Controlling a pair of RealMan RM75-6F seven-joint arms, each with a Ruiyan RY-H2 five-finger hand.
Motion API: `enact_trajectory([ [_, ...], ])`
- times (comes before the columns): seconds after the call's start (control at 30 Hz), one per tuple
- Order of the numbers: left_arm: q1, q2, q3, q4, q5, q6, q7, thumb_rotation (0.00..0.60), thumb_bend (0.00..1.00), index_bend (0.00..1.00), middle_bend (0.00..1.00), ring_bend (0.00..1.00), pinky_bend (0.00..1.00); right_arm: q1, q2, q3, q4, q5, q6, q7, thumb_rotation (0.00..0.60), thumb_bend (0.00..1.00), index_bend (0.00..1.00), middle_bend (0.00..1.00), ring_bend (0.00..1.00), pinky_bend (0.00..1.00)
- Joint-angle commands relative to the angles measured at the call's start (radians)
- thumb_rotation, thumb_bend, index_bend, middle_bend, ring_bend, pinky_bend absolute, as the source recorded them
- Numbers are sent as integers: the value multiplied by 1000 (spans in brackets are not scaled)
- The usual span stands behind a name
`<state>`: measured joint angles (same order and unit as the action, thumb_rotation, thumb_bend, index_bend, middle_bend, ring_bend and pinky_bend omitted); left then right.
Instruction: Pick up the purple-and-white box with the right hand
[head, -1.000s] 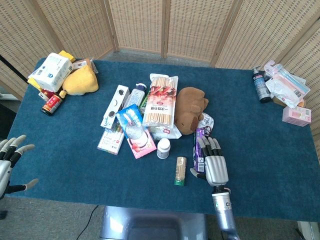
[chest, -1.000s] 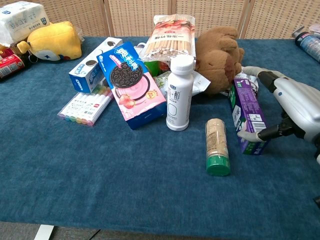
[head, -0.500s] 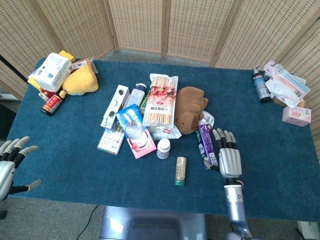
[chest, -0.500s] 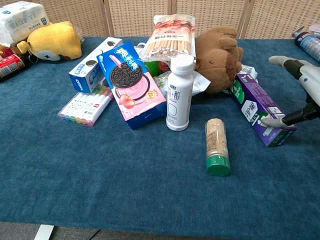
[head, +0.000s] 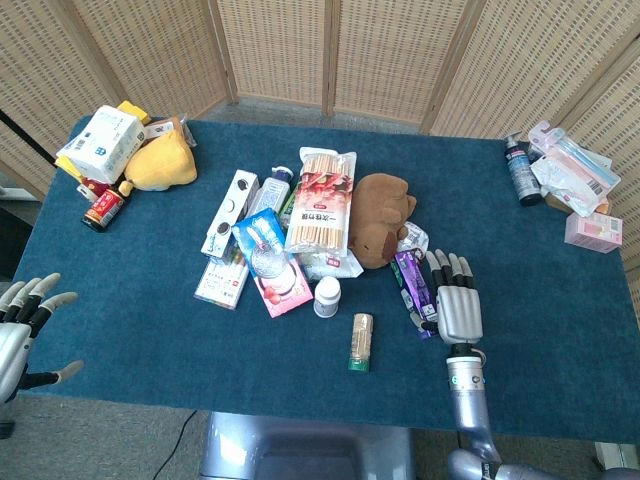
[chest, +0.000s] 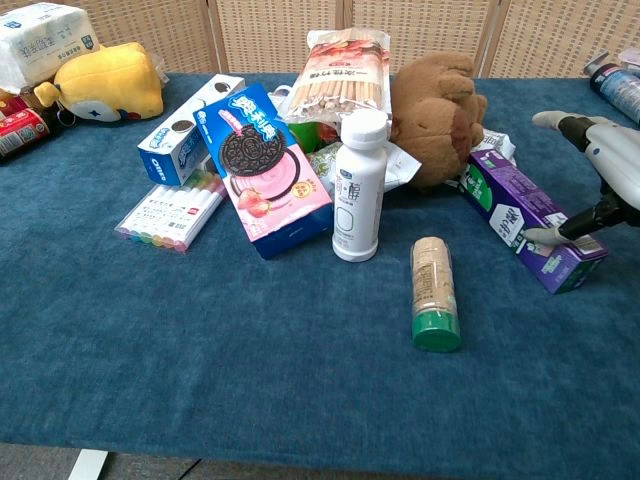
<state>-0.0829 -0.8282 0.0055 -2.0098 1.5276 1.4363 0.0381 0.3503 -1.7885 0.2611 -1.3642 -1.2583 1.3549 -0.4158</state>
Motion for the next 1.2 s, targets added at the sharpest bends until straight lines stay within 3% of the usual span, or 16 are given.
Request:
enact_trajectory([
  [0.03, 1, 4, 0, 1, 2, 2, -6, 600, 0, 222, 0, 0, 0, -5, 6, 8, -19, 32, 16, -51, 600, 0, 0, 0, 0, 0],
  [0.87, -1, 8, -1, 4, 3, 0, -22, 600, 0, 222, 0, 0, 0, 73, 36, 53, 25, 175, -103, -102, 600, 1, 0, 0, 1, 1],
  [0.93, -1, 8, -1, 4, 3, -1, -22, 600, 0, 222, 0, 0, 0, 79, 35, 55, 26, 184, -111, -98, 600, 19, 0, 55, 75, 76],
  [1.0, -2, 8, -1, 4, 4, -1, -22, 600, 0, 222, 0, 0, 0, 87, 38, 57, 28, 198, -128, -98, 600, 53, 13, 251, 277, 256],
  [1.07, -1, 8, -1, 4, 4, 0, -22, 600, 0, 222, 0, 0, 0, 92, 42, 57, 26, 220, -145, -107, 600, 78, 48, 369, 390, 351],
  [1.13, -1, 8, -1, 4, 4, 1, -21, 600, 0, 222, 0, 0, 0, 98, 50, 57, 18, 241, -159, -118, 600, 106, 132, 475, 490, 460],
  [1.2, -1, 8, -1, 4, 3, 1, -20, 600, 0, 222, 0, 0, 0, 102, 56, 57, 13, 244, -162, -115, 600, 130, 245, 611, 611, 640],
])
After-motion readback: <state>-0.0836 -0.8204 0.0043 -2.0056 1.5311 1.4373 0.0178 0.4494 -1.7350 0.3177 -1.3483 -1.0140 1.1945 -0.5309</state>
